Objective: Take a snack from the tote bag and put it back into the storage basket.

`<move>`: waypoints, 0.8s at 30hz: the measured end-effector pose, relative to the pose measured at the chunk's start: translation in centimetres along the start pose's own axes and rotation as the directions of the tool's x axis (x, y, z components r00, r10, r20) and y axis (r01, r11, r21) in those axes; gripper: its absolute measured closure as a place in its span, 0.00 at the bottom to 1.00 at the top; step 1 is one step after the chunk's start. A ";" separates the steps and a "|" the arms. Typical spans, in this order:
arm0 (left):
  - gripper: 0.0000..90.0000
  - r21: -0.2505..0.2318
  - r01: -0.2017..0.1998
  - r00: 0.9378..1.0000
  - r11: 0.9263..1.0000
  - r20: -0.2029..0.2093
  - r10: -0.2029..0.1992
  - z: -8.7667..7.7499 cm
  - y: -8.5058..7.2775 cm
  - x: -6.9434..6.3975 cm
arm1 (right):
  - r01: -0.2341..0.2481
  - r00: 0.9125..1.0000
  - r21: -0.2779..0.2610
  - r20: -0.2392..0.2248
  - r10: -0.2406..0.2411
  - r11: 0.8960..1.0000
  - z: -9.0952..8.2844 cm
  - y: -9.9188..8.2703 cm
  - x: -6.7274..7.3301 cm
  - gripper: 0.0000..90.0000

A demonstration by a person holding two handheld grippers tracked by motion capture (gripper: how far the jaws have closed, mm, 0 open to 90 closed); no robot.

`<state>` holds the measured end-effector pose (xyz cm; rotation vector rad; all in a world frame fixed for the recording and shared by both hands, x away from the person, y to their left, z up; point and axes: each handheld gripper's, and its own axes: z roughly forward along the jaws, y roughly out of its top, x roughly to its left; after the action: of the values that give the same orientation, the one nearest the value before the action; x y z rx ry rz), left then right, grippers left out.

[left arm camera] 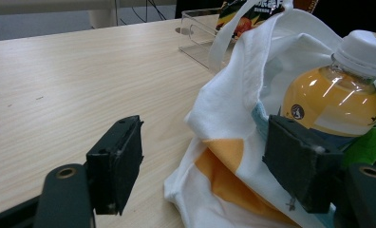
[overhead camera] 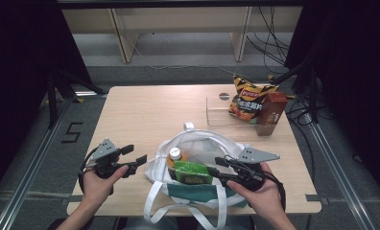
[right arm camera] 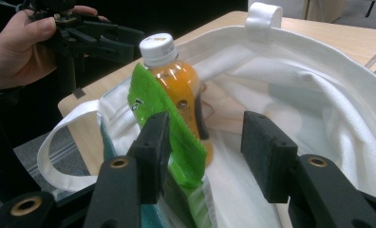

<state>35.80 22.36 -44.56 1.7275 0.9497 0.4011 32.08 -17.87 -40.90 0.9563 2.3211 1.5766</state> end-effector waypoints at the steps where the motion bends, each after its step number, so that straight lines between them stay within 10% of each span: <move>1: 0.32 0.001 0.000 1.000 1.000 0.000 0.000 0.0 0.0 0.0 | 0.000 1.000 0.005 -0.001 0.000 1.000 0.0 0.0 0.0 0.61; 24: 0.32 0.003 -0.016 1.000 1.000 0.001 0.016 0.0 0.0 0.0 | 0.036 0.999 0.044 -0.021 -0.035 0.998 0.7 -0.3 0.2 0.82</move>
<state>35.78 22.32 -44.54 1.7389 0.9360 0.4096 32.14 -17.26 -41.47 0.9080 2.3820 1.5351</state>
